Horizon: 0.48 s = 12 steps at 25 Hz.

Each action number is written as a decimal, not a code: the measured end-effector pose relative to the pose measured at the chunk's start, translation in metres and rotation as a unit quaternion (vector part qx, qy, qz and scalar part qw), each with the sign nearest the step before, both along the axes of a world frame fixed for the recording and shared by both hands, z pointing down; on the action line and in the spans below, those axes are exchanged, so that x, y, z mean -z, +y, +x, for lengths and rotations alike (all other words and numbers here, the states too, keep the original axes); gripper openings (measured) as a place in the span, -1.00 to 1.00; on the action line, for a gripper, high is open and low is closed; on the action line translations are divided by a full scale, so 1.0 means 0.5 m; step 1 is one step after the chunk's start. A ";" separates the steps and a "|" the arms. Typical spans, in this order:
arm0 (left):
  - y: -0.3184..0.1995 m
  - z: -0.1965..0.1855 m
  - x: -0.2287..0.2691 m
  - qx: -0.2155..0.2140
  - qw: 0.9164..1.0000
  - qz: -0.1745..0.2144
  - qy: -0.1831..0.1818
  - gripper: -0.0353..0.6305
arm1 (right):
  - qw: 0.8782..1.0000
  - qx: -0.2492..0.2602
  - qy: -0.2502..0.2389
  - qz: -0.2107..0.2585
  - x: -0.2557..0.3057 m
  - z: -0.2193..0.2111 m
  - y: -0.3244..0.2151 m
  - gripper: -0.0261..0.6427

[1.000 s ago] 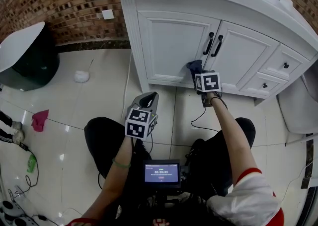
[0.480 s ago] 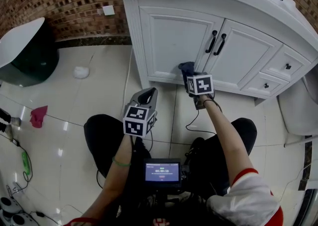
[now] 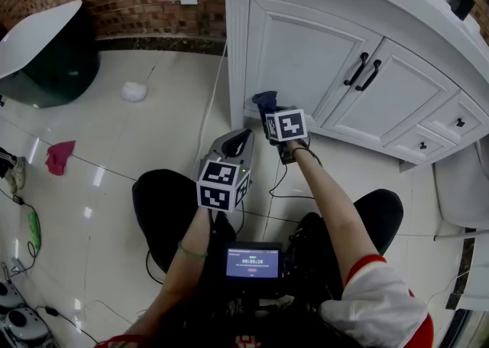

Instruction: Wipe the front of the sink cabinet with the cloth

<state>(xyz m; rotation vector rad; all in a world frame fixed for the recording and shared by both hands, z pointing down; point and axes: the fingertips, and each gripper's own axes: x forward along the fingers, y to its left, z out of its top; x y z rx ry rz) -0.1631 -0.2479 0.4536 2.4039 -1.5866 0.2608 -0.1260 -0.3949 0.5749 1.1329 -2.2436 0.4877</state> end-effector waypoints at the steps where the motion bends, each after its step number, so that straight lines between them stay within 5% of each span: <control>1: -0.001 -0.001 -0.001 0.001 1.000 -0.001 0.003 -0.79 | 1.000 0.003 0.001 -0.001 -0.005 -0.016 -0.004 -0.70; 12: -0.008 0.001 -0.005 0.000 1.000 0.001 0.000 -0.79 | 1.000 -0.005 0.017 -0.008 -0.052 -0.041 -0.036 -0.70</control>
